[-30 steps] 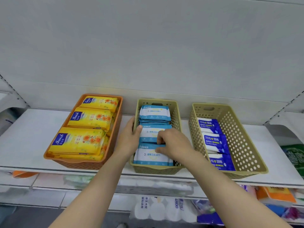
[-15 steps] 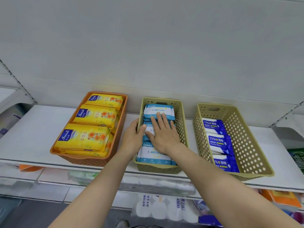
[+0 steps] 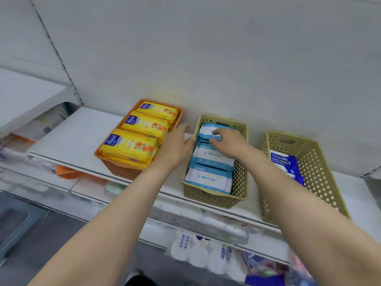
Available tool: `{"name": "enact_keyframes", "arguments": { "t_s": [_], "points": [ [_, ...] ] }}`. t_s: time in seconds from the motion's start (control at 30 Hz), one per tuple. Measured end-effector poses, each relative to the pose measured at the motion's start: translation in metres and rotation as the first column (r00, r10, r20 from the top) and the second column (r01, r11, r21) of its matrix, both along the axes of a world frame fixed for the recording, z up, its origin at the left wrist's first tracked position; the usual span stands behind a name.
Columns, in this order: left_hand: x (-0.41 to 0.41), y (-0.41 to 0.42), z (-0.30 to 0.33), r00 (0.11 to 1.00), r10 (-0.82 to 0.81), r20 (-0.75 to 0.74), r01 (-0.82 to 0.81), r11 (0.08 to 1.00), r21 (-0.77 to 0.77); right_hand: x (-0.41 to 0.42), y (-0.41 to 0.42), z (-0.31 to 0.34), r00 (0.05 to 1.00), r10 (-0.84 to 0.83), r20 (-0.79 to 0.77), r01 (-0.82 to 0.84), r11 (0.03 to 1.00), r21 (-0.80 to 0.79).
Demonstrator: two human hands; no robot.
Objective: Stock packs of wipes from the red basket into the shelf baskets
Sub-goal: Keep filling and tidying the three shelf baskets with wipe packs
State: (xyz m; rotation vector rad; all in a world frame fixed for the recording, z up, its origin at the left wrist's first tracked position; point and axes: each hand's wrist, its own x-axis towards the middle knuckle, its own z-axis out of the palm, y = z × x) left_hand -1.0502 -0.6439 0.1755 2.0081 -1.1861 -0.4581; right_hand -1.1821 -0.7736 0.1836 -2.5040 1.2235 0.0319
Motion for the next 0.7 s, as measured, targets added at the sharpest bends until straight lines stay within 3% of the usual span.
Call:
{"name": "enact_keyframes", "arguments": {
  "t_s": [0.07, 0.27, 0.5, 0.7],
  "points": [
    [0.015, 0.016, 0.018, 0.994, -0.001, 0.109, 0.007, 0.998, -0.058, 0.001, 0.003, 0.029, 0.999, 0.047, 0.011, -0.046, 0.998, -0.038],
    [0.068, 0.105, 0.049, 0.958, 0.082, 0.275, -0.037, 0.986, -0.166, 0.018, 0.067, 0.096, 0.956, 0.176, 0.236, -0.128, 0.970, -0.205],
    [0.135, 0.261, 0.022, 0.899, 0.265, 0.349, -0.210, 0.960, -0.187, 0.077, 0.208, 0.074, 0.827, 0.411, 0.385, -0.214, 0.862, -0.460],
    [0.207, 0.413, -0.008, 0.898, 0.318, 0.304, -0.295, 0.948, -0.122, 0.170, 0.344, 0.021, 0.798, 0.427, 0.425, -0.306, 0.895, -0.324]
  ]
}}
